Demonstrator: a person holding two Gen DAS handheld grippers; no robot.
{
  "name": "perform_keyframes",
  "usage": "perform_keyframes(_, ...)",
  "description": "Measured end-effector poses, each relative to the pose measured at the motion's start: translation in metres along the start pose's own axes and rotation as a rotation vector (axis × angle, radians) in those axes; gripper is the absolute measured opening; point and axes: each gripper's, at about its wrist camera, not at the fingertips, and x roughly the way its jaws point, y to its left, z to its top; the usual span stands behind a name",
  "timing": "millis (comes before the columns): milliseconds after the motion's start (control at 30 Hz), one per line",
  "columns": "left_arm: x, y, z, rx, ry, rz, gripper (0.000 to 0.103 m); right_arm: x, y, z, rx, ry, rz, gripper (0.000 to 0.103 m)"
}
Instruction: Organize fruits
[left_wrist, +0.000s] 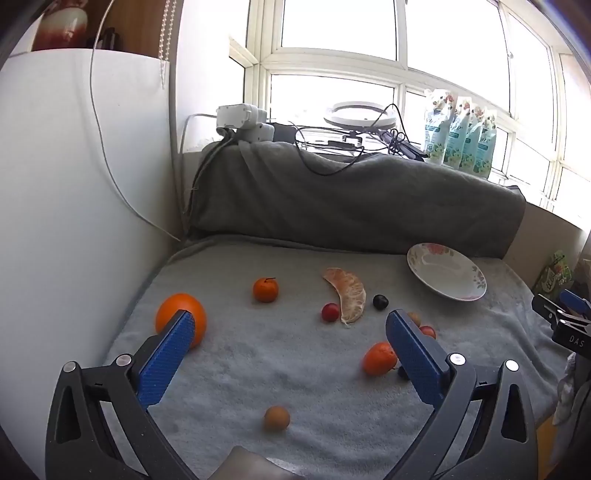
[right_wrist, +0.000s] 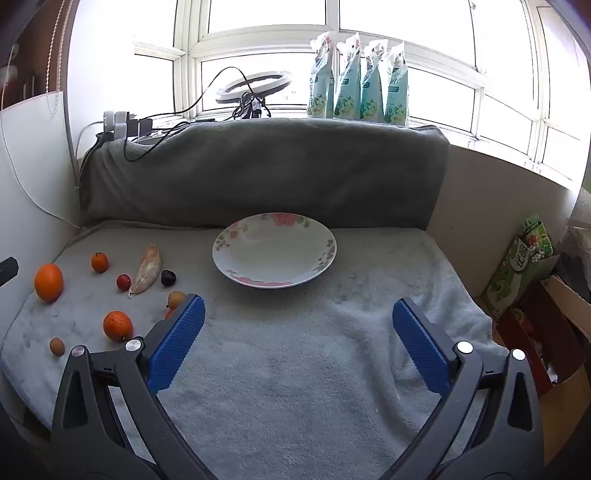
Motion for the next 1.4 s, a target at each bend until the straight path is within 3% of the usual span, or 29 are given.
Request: perform_keyframes(1400,-0.0033,-0.0040,0.0019,-0.012,-0.022,-0.011,0.102,0.0005,0.0020,-0.0015,-0.008,-0.007,0.005,0.103)
